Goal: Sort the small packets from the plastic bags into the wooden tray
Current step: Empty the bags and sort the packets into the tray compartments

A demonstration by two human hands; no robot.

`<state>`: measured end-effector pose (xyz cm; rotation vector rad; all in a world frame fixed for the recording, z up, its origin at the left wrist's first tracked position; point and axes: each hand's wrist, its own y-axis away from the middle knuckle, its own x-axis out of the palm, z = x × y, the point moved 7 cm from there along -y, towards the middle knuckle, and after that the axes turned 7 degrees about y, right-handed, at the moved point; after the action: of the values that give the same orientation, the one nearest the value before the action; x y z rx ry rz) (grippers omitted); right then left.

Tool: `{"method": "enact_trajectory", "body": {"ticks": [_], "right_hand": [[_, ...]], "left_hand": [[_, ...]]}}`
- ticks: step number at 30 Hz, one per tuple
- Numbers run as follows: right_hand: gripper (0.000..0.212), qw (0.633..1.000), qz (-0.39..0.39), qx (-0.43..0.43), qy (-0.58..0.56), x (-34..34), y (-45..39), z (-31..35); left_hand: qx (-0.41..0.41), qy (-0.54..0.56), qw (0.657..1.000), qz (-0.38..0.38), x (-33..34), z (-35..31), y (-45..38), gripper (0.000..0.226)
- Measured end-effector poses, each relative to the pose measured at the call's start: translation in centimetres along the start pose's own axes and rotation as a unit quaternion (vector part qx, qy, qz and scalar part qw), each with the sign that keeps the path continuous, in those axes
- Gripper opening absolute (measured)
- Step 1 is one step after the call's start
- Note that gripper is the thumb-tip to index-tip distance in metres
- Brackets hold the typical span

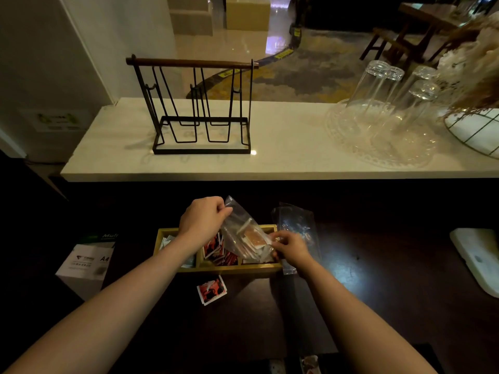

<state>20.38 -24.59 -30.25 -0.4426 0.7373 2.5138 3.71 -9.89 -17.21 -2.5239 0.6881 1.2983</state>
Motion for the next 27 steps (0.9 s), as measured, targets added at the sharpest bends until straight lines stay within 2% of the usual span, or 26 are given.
{"method": "enact_trajectory", "body": {"ticks": [6,9,19,23,27], "right_hand": [[0.019,0.999,-0.027,0.003,-0.017,0.3,0.2,0.3],[0.014,0.999,-0.013,0.003,-0.047,0.5,0.3,0.1],[0.028,0.994,0.002,-0.008,-0.105,0.7,0.4,-0.2],[0.027,0.990,0.004,0.001,-0.140,0.3,0.9,-0.2],[0.023,0.994,0.009,0.012,-0.107,0.6,0.9,-0.7]], "left_hand": [[0.017,0.015,1.000,0.007,-0.3,-1.6,0.0,0.030],[0.032,0.014,0.999,0.002,-0.5,-2.3,0.2,0.032],[0.079,0.006,0.997,-0.016,-1.6,-4.4,1.2,0.031],[0.072,0.013,0.997,-0.016,-1.5,-4.4,1.5,0.035],[0.057,0.016,0.998,-0.013,-1.4,-3.9,1.4,0.032]]}}
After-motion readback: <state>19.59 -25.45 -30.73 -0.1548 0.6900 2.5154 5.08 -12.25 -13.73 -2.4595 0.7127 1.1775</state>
